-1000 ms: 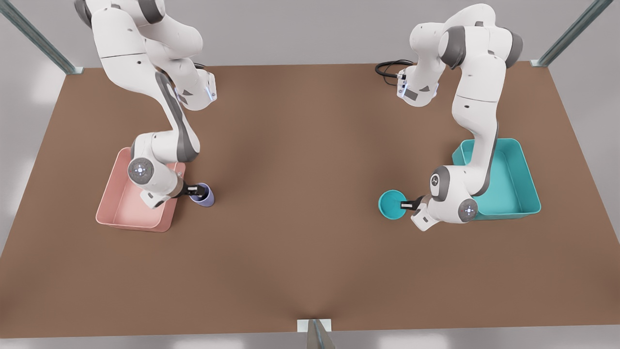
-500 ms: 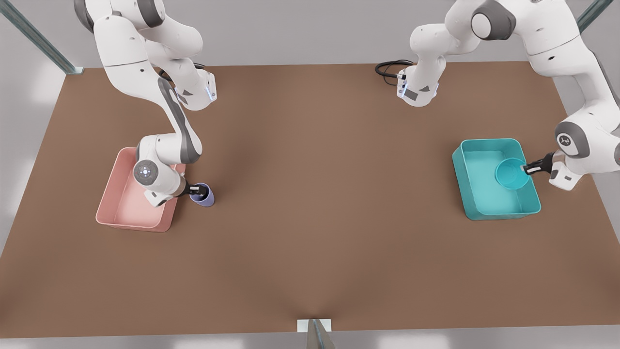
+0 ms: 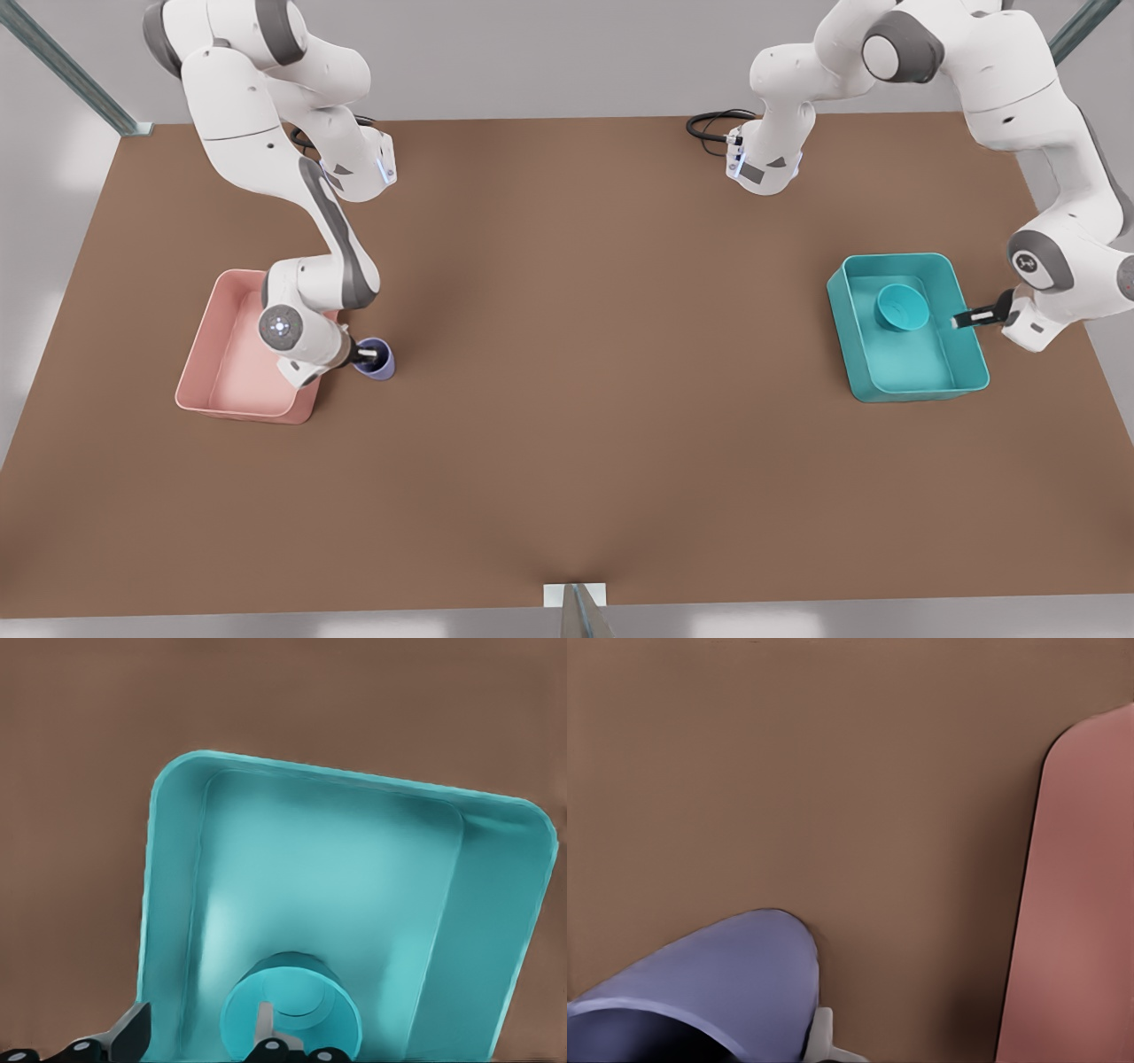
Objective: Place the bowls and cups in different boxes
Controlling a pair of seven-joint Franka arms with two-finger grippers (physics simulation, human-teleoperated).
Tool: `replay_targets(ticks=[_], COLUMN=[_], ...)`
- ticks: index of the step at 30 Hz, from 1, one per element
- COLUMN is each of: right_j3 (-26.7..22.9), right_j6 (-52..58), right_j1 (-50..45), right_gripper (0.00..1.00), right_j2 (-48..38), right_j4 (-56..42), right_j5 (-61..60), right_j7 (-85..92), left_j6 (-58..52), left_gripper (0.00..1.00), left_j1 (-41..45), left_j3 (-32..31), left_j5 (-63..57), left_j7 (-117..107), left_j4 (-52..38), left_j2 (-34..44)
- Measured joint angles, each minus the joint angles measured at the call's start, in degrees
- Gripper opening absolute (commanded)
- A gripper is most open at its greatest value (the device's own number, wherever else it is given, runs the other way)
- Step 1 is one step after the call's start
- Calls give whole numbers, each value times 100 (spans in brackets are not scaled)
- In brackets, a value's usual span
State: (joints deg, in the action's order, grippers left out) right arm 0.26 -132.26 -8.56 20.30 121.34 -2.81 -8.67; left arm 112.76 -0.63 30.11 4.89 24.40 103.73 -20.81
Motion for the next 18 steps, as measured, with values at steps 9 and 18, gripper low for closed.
replay_targets(ticks=[9, 18], right_j3=[-91, -140], right_j6=[1576, 2386], right_j1=[1101, 1922], right_gripper=[21, 21], right_j2=[-800, -262], right_j4=[-1827, -1608], right_j5=[43, 293], right_j7=[389, 1260], left_j6=[-2360, -3238], left_gripper=[100, 100], left_j1=[258, 133], left_j3=[-3276, -3766], left_j5=[-1013, -1128], left_j7=[-723, -1611], left_j4=[-2630, -3010], left_j2=[583, 632])
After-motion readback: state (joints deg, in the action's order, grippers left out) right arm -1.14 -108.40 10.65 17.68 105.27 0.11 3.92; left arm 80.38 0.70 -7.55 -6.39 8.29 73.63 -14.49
